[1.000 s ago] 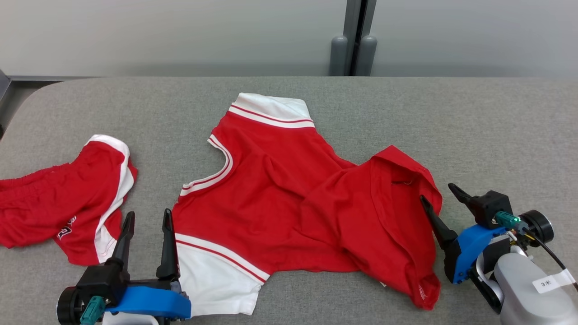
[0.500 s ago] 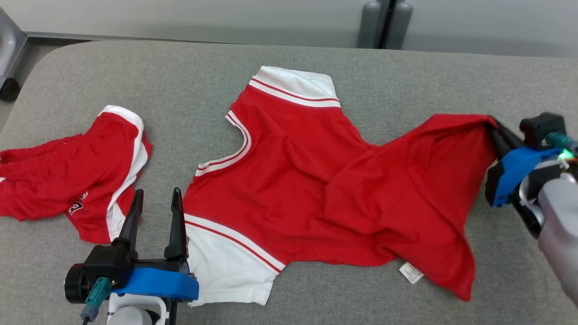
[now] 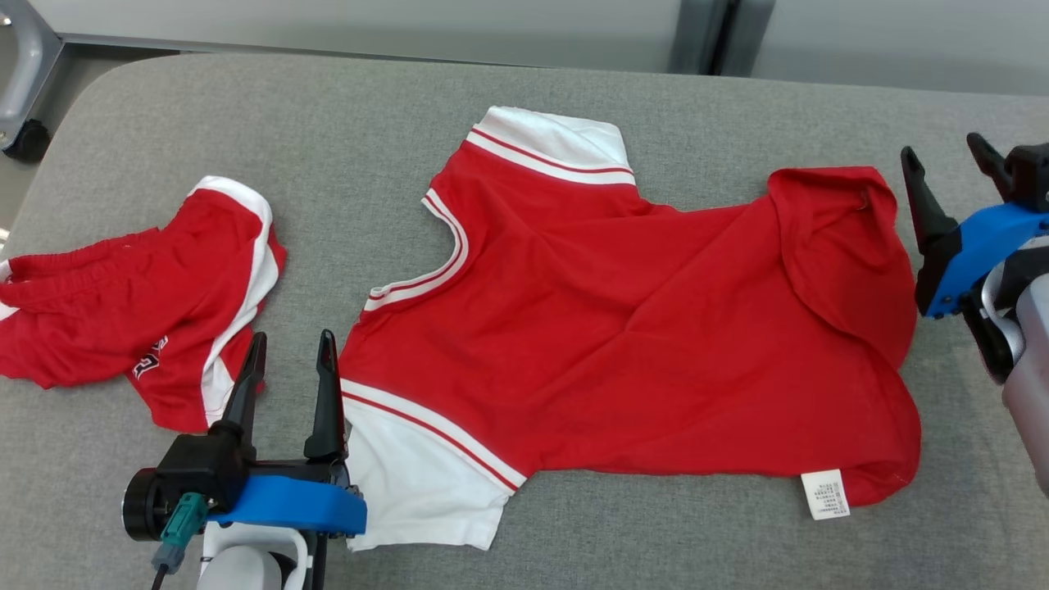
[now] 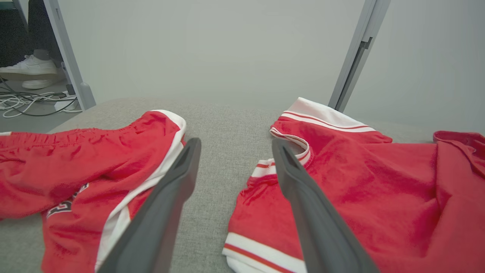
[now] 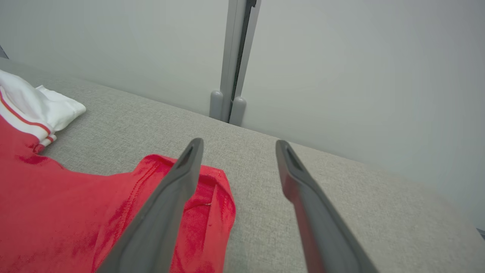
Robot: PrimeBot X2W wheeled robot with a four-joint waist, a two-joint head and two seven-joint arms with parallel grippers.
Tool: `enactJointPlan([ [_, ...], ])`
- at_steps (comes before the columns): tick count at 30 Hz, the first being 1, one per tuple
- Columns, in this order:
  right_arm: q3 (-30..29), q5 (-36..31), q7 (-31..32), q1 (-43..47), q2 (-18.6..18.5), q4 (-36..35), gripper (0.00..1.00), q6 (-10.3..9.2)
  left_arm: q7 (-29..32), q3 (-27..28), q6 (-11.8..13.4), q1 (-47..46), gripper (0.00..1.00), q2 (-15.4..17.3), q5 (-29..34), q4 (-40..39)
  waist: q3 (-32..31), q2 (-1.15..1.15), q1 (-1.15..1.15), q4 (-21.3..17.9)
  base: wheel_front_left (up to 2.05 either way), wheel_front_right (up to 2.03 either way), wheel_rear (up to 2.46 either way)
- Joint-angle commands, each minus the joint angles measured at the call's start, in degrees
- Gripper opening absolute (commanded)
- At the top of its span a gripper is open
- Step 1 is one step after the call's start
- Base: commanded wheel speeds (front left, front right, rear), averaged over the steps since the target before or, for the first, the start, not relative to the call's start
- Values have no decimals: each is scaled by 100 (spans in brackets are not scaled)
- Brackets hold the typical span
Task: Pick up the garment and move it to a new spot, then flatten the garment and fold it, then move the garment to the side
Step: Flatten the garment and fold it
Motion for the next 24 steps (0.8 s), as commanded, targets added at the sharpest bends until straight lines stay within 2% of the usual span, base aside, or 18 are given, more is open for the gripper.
enactJointPlan([
  [1,-29,-42,-14,187,0,-43,100,1,-26,25,13,-2,100,-5,13,-10,-46,0,0,-52,0,0,0],
  [7,-280,7,-15,913,-33,-606,100,1,-26,194,3,168,100,-4,107,-67,-285,0,0,-345,0,0,0],
  [13,-905,20,-14,1891,11,-1739,100,1,-27,404,-26,344,100,-4,239,-136,-527,0,0,-634,0,0,0],
  [17,-1369,-108,-14,2597,252,-2577,100,1,-27,553,-46,467,100,-4,311,-189,-680,0,0,-781,0,0,0],
  [24,-1859,-325,-14,3685,910,-3787,100,2,-27,772,-69,669,100,-3,452,-267,-885,0,0,-933,0,0,0],
])
